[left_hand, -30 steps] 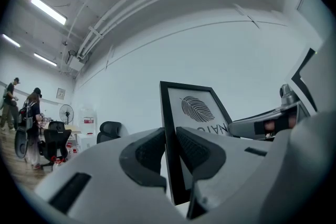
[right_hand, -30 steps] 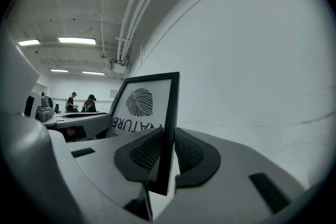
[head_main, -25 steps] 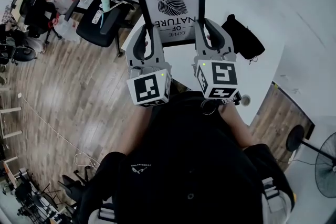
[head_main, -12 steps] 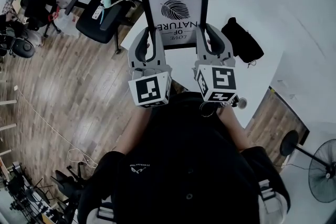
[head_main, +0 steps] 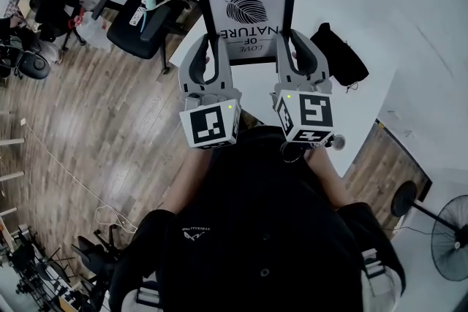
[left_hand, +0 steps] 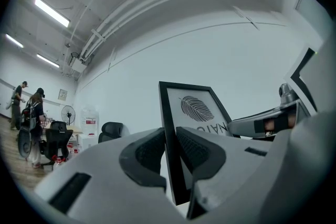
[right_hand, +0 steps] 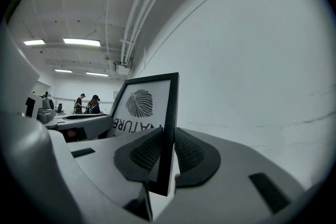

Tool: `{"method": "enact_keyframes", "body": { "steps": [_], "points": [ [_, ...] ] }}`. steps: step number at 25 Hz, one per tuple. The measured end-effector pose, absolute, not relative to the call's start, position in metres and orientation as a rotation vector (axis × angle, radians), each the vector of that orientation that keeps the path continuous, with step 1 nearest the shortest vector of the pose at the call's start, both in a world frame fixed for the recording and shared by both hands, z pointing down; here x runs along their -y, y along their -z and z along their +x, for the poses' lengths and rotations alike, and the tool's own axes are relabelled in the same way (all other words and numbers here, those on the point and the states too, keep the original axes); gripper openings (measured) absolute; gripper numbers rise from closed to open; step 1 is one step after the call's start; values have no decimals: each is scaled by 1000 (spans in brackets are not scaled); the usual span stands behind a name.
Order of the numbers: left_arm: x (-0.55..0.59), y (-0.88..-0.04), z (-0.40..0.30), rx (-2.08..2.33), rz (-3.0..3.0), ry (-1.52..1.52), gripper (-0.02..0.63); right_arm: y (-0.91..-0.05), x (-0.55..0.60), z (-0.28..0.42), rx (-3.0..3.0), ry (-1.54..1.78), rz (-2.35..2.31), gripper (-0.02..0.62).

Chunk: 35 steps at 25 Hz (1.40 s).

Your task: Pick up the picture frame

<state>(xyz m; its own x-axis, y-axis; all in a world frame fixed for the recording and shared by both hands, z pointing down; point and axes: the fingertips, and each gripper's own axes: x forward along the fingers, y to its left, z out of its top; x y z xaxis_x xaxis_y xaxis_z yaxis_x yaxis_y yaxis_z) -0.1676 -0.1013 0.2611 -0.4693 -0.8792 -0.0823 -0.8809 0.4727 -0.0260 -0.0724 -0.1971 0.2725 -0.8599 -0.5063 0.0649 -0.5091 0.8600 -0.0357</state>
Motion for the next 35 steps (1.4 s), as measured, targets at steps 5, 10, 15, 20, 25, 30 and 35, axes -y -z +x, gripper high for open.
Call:
{"method": "enact_keyframes", "body": {
  "steps": [5,10,15,20,25,30,35],
  "points": [
    [101,-260,-167,-2616,-1578,-31,74,-273,197,-72,2978,-83,820,67],
    [100,-260,-168,-2622,-1576,-26,74,-274,197,-73,2973,-90,818,67],
    [100,-261,-168,-2635,-1565,-22,75,-274,197,-73,2973,-86,806,67],
    [102,-260,-166,-2640,-1597,-52,75,-277,197,-73,2963,-94,805,67],
    [99,-264,-168,-2642,-1565,-16,75,-277,197,-74,2959,-101,806,67],
    [100,-265,-168,-2647,-1559,-10,75,-279,198,-74,2957,-105,799,67],
    [102,-266,-169,-2652,-1564,-5,75,-281,201,-76,2951,-125,797,67]
  ]
}}
